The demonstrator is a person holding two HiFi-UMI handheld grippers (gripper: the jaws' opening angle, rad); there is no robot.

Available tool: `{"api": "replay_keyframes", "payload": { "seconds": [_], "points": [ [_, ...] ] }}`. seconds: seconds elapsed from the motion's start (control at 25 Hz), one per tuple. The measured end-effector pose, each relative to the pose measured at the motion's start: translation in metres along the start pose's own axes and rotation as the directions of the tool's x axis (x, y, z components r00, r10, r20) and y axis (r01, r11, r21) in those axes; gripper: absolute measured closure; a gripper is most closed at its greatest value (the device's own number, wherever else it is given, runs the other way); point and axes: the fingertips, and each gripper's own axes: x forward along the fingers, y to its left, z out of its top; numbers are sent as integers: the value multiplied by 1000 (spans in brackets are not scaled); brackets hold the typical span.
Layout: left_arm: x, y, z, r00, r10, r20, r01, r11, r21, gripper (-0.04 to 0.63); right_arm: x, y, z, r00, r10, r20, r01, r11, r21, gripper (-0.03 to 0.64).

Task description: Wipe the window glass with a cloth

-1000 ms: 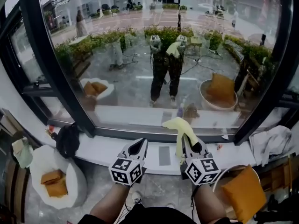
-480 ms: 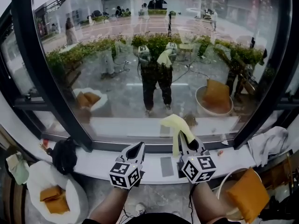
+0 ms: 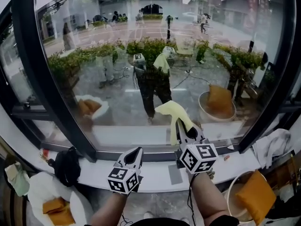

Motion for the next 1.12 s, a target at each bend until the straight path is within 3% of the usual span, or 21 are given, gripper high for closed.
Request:
{"api": "replay_keyframes", "payload": {
  "seconds": [0.52,1.12],
  "points": [
    [-8,52,33,998,27,51,-27,1000,1,589,88,45,40,997,13,73,-8,998,-69,584],
    [56,60,75,991,82,104,-85,996,19,589,196,38,86,991,77,107,-68,994,-85,584]
  ]
}}
